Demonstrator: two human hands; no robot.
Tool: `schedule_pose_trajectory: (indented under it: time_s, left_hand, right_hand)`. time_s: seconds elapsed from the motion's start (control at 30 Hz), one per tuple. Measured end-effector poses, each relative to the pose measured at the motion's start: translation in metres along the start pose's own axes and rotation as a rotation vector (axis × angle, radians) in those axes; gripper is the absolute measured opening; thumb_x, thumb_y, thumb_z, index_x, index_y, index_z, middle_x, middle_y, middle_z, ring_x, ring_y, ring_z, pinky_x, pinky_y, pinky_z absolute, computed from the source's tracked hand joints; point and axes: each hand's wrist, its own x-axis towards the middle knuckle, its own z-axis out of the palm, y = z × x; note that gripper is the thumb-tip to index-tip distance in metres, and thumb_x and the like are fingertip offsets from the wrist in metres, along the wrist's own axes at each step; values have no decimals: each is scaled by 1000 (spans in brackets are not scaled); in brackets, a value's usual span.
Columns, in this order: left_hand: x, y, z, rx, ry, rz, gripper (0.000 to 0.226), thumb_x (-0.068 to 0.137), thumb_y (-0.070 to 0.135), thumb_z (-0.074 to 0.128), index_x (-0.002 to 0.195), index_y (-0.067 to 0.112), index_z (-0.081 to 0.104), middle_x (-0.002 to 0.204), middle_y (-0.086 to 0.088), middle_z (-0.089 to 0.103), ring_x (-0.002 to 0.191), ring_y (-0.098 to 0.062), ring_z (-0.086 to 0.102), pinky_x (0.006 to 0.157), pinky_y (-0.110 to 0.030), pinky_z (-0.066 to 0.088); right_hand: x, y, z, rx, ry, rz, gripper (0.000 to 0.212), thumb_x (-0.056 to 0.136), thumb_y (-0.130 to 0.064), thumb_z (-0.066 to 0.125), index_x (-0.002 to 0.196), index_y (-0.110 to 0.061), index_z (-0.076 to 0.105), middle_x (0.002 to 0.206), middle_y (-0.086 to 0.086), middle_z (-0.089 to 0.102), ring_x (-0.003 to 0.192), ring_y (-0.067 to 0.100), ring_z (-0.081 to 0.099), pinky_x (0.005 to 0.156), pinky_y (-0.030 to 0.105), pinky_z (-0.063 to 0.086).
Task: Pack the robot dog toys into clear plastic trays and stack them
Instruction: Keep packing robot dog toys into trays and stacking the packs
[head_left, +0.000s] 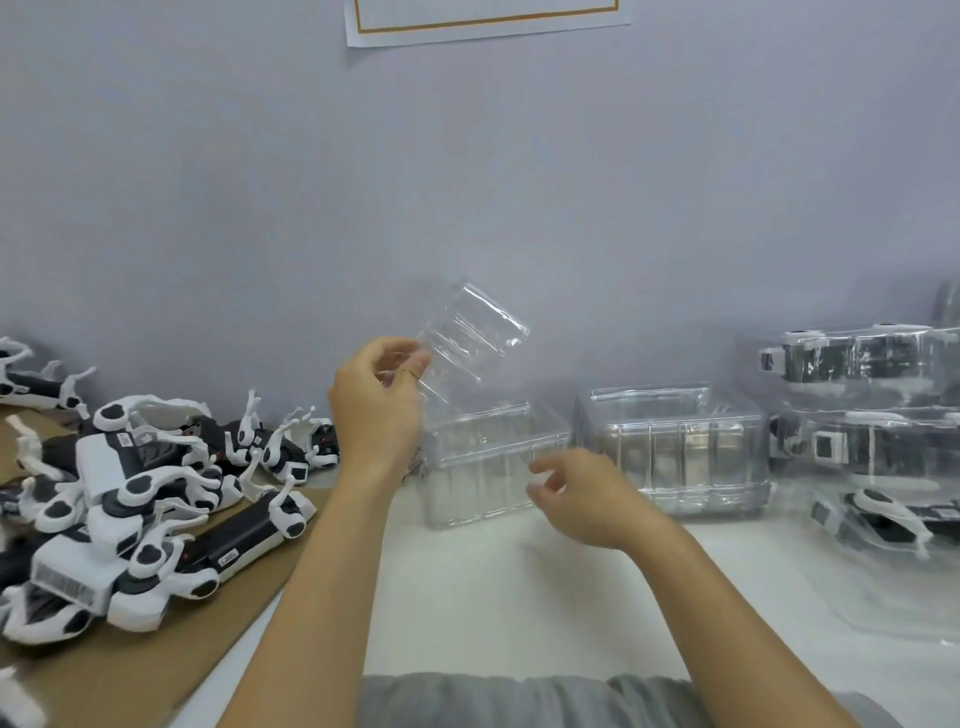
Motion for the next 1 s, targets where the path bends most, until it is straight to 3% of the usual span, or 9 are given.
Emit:
schedule_pose_trajectory:
  time_s: [0.07,0.1,0.23,0.4,0.57,0.7,0.83,0.9,1.0]
  left_hand:
    - [2,9,-4,-9,14,12,11,93,21,70,88,31,67,87,13,68,79,-5,61,67,-11,44]
    - [4,14,-6,-8,3,18,8,93,21,71,91,29,68,88,13,69,80,-6,62,68,-13,45]
    - [5,38,-7,61,-167,66,6,91,23,73,90,28,70,89,10,72,79,-7,66,70,-20,49]
    - [2,54,-6,98,-228,59,13,89,24,75,81,32,70,84,9,73,77,-8,67,67,-16,47]
    - [2,54,-8,17,-183,-44,12,86,20,77,79,27,73,78,8,74,58,1,64,56,-6,43]
    - [3,54,-11,-30,-119,-81,9,88,19,76,82,25,74,79,6,74,55,2,64,51,-4,41]
    - [9,54,-23,-74,60,-53,15,90,20,73,80,30,69,81,7,73,68,-6,67,56,-5,43]
    - [15,53,-34,-100,188,-29,15,92,21,71,82,31,67,86,5,73,78,-13,69,61,-9,46]
    - [25,50,-52,-124,335,-1,17,92,20,71,82,33,65,87,3,72,78,-16,68,67,-17,52]
  right_hand:
    - [-1,-10,-10,231,196,-99,17,97,-35,56,101,-29,71,92,-12,72,88,8,66,74,18,48]
    - [-3,-18,-15,395,238,-151,15,97,-36,57,95,-30,71,86,-14,73,84,4,67,69,14,46]
    - [-12,-46,-28,966,175,-324,16,95,-34,64,106,-24,70,95,-4,77,89,12,74,67,20,55]
    - [-16,-55,-33,1041,326,-334,7,93,-11,67,89,-13,73,78,7,76,74,20,75,62,19,54]
    - [-18,-53,-37,1045,333,-325,12,91,-6,68,83,-14,75,76,8,76,70,19,74,59,19,53]
    - [-18,-51,-40,1028,346,-289,13,90,-5,68,82,-13,74,73,6,76,66,18,73,58,18,53]
    - [-13,-42,-33,1037,450,-199,14,92,-2,65,82,-10,71,67,3,73,62,15,72,54,18,51]
    - [-7,-37,-28,1168,512,-134,17,95,0,60,82,-9,67,66,3,72,62,15,72,52,18,51]
    - [2,-31,-13,1429,517,-50,20,99,2,52,84,-8,61,74,4,73,68,13,74,55,16,53]
